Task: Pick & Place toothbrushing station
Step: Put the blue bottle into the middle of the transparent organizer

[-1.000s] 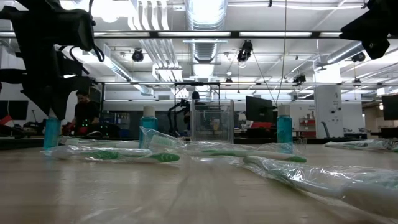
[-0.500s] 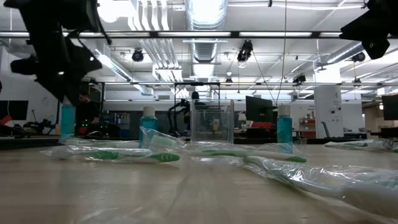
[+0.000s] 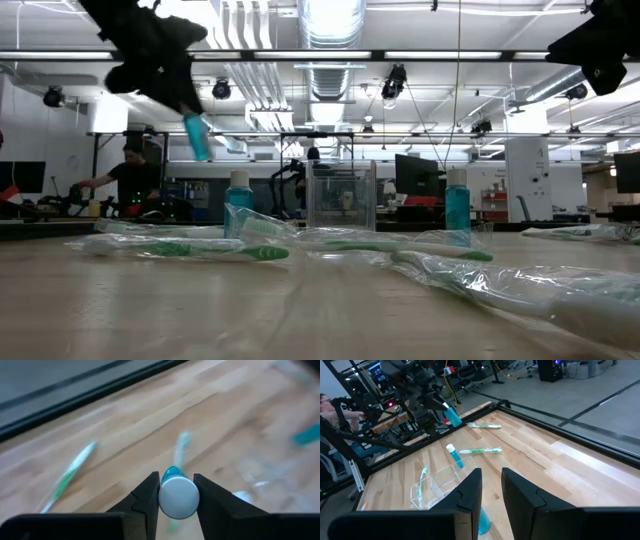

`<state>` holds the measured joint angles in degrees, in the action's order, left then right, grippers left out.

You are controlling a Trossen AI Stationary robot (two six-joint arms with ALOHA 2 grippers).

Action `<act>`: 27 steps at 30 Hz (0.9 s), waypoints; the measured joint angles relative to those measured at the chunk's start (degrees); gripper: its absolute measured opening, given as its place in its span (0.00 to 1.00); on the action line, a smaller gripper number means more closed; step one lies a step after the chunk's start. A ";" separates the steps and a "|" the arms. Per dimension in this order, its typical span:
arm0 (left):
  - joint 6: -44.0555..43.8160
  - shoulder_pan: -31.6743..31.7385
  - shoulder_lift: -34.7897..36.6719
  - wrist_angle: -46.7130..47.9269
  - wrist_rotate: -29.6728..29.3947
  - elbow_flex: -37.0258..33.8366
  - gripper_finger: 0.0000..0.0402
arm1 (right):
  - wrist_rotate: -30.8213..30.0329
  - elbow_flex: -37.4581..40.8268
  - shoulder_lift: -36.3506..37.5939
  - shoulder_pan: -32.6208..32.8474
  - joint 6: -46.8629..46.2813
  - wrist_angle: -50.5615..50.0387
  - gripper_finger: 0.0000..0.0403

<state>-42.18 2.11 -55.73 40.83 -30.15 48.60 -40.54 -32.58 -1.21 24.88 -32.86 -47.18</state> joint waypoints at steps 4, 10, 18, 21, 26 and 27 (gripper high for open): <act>9.52 -0.16 -0.20 -9.08 4.48 -0.04 0.27 | 0.00 0.01 0.00 0.00 0.01 -0.02 0.20; 19.53 -0.17 -0.21 -19.64 14.05 -0.09 0.27 | 0.00 0.00 0.00 0.00 0.01 -0.01 0.20; 26.20 -0.18 -3.64 -25.79 27.28 -0.11 0.27 | 0.00 0.02 0.00 0.00 0.00 0.00 0.17; 28.12 -0.30 -6.58 -29.60 29.87 -0.11 0.27 | -0.01 0.01 0.00 0.00 0.00 -0.02 0.17; 29.01 -0.33 -11.85 -34.51 30.94 0.46 0.27 | -0.01 0.02 0.02 0.00 0.02 -0.02 0.18; 29.01 -0.33 -12.93 -35.23 30.96 0.75 0.27 | -0.01 0.01 0.01 0.00 0.01 0.00 0.18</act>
<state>-13.17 1.78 -68.66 5.61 0.81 49.35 -40.55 -32.57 -1.20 24.88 -32.85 -47.18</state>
